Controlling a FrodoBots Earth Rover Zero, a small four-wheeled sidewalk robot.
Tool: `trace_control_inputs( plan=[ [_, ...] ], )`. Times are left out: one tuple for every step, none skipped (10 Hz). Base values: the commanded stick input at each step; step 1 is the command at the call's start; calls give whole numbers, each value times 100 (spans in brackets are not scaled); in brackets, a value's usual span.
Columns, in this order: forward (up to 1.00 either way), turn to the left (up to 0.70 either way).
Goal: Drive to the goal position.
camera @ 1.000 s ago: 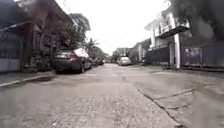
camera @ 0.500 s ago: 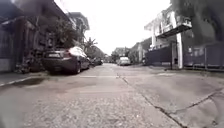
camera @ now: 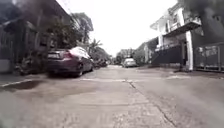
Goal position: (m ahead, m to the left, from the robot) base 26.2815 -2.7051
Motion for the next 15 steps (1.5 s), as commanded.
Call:
trace_control_inputs(
  plan=[
    [100,12],
    [100,0],
    [100,0],
    [100,0],
    [100,0],
    [100,0],
    [100,0],
    [100,0],
    [100,0],
    [100,0],
    [100,0],
    [100,0],
    [100,0],
    [100,0],
    [100,0]
  ],
)
